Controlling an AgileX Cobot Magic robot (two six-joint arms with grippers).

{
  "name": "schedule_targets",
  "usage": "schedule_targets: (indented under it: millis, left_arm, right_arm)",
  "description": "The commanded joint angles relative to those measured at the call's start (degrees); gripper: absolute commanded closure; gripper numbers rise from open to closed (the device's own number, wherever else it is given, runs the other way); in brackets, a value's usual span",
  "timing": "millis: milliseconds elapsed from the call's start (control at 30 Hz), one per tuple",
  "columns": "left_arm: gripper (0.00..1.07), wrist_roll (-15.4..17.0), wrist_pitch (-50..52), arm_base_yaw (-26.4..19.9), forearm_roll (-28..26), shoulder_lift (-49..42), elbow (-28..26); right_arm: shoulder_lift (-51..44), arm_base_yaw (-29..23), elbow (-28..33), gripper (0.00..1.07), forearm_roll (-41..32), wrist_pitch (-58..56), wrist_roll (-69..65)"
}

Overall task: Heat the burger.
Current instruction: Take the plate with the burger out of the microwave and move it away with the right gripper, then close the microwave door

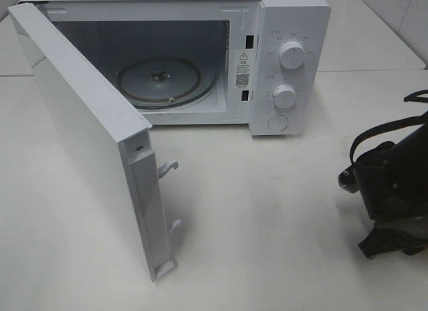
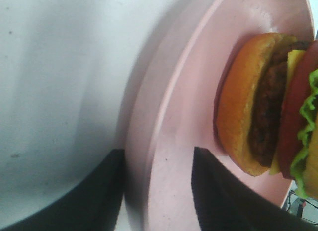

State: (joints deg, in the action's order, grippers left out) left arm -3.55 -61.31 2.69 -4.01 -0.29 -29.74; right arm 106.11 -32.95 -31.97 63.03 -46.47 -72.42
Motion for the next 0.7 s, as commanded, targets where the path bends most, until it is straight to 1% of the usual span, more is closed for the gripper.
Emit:
schedule_targets:
  millis: [33,67,100,167,200,233,267,300,367,433,467,533,567,600,633,700]
  left_arm:
    - [0.08,0.0,0.11,-0.11,-0.46,-0.92,0.17]
    - [0.08,0.0,0.11,-0.11,-0.46,-0.92,0.17]
    - [0.08,0.0,0.11,-0.11,-0.46,-0.92,0.17]
    - [0.08,0.0,0.11,-0.11,-0.46,-0.92,0.17]
    - [0.08,0.0,0.11,-0.11,-0.46,-0.92,0.17]
    - [0.08,0.0,0.11,-0.11,-0.46,-0.92,0.17]
    - [0.08,0.0,0.11,-0.11,-0.46,-0.92,0.17]
    - [0.08,0.0,0.11,-0.11,-0.46,-0.92,0.17]
    - [0.08,0.0,0.11,-0.11,-0.46,-0.92,0.17]
    - [0.08,0.0,0.11,-0.11,-0.46,-0.92,0.17]
    - [0.08,0.0,0.11,-0.11,-0.46,-0.92,0.17]
    - [0.08,0.0,0.11,-0.11,-0.46,-0.92,0.17]
    - [0.08,0.0,0.11,-0.11,-0.46,-0.92,0.17]
    - [0.08,0.0,0.11,-0.11,-0.46,-0.92,0.17]
    - [0.08,0.0,0.11,-0.11,-0.46,-0.92,0.17]
    - [0.08,0.0,0.11,-0.11,-0.46,-0.92,0.17]
  right_arm:
    - [-2.41,0.23,-0.23,0.59,-1.09,-0.46,2.23]
    - [-4.87,0.23,-0.23,0.59,-2.86,0.46,4.53]
    - [-4.87,0.23,-0.23,0.59,-2.86,0.46,4.53]
    - [-8.37,0.23,-0.23,0.59,-6.53,2.35,9.11]
    - [-8.37,0.23,-0.23,0.59,-6.53,2.35,9.11]
    - [-10.6,0.23,-0.23,0.59,-8.94,3.61,12.03]
    - [-10.6,0.23,-0.23,0.59,-8.94,3.61,12.03]
    - [-13.18,0.23,-0.23,0.59,-11.75,5.1,14.32]
    - [-14.55,0.23,-0.23,0.59,-12.83,5.5,14.9]
    - [-18.39,0.23,-0.23,0.58,-16.1,6.7,17.93]
    - [-18.39,0.23,-0.23,0.58,-16.1,6.7,17.93]
    - [-22.12,0.23,-0.23,0.54,-19.48,8.31,23.03]
    - [-22.12,0.23,-0.23,0.54,-19.48,8.31,23.03]
    - [-25.1,0.23,-0.23,0.5,-22.06,9.45,26.76]
    - [-25.1,0.23,-0.23,0.5,-22.06,9.45,26.76]
    - [-30.42,0.23,-0.23,0.41,-26.64,10.94,33.12]
